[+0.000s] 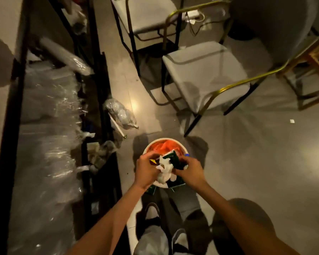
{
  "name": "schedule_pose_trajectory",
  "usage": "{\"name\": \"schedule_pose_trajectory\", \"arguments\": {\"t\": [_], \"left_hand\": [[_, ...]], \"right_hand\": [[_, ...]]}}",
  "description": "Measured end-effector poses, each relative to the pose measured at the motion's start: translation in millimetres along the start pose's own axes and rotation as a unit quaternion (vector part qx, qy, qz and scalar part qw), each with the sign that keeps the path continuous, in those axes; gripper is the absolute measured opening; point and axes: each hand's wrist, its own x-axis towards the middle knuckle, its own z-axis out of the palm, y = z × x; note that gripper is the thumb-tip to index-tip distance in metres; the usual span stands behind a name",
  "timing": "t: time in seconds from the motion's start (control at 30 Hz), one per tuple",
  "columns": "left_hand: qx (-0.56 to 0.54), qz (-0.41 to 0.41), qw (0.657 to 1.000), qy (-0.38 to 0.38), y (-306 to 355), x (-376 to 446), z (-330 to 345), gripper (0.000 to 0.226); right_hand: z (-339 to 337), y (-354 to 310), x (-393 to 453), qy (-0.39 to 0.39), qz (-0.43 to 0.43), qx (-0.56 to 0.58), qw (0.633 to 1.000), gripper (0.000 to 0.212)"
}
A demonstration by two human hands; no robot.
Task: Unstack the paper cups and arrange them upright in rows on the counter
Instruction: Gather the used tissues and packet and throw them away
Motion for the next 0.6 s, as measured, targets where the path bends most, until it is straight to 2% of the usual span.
{"name": "schedule_pose_trajectory", "arguments": {"t": [0.17,0.3,0.4,0.5,0.6], "left_hand": [[0.068,-0.031,0.997,-0.037,-74.3,57.4,47.3,0.037],[0.111,-0.046,0.992,-0.045,-133.0,77.8,79.8,0.034],[0.106,-0.127,0.985,-0.049,-175.8,79.4,101.3,0.04],[0.068,-0.213,0.973,-0.047,-201.3,81.2,112.6,0.033],[0.07,-0.224,0.971,-0.047,-203.3,82.8,112.6,0.051]], "right_hand": [[50.7,68.8,76.2,0.013,0.017,-0.12,0.993,0.026],[88.1,122.1,105.5,-0.03,0.08,-0.169,0.982,0.034],[113.6,156.6,115.4,-0.057,0.131,-0.145,0.979,0.031],[127.2,178.4,121.1,-0.084,0.16,-0.086,0.98,0.044],[126.8,181.8,121.2,-0.119,0.16,-0.027,0.979,0.058]]}}
